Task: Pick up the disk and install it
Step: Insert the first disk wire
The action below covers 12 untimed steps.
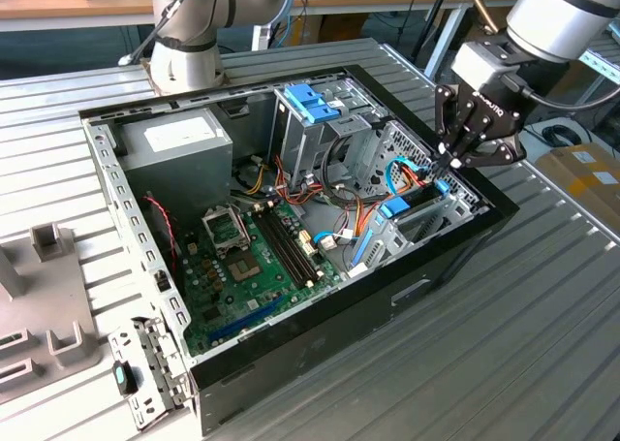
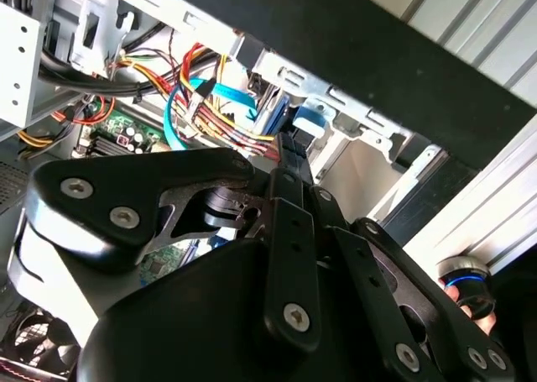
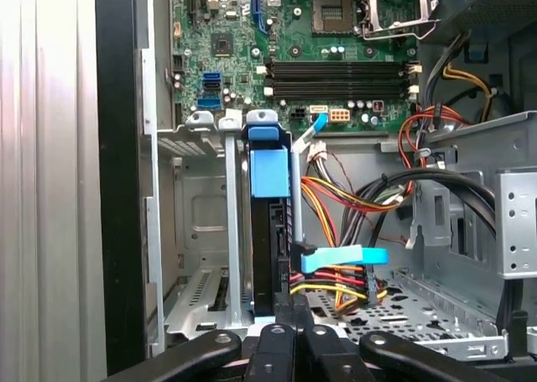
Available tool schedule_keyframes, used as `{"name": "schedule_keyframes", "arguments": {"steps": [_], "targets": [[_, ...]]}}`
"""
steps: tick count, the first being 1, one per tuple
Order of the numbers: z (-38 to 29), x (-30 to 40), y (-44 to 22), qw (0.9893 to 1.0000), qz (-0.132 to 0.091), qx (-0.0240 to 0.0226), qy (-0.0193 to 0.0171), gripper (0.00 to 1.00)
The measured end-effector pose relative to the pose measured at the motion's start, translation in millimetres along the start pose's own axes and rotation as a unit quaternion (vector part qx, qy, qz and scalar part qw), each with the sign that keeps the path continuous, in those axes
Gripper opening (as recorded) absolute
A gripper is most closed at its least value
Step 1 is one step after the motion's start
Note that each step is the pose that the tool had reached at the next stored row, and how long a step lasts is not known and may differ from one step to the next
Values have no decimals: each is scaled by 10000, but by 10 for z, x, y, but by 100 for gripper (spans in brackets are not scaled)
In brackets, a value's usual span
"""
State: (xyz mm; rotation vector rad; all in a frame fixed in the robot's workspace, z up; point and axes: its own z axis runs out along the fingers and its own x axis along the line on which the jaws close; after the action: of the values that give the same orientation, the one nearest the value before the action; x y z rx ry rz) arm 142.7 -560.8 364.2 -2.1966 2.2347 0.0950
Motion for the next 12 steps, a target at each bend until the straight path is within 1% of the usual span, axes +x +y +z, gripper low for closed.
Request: {"name": "schedule_keyframes", "arguments": {"steps": [4, 5, 12], "targets": [[-3, -1, -67, 10000, 1, -25, 0, 10], [-3, -2, -74, 10000, 1, -27, 0, 10], [-3, -2, -79, 10000, 2, -28, 0, 10]]}}
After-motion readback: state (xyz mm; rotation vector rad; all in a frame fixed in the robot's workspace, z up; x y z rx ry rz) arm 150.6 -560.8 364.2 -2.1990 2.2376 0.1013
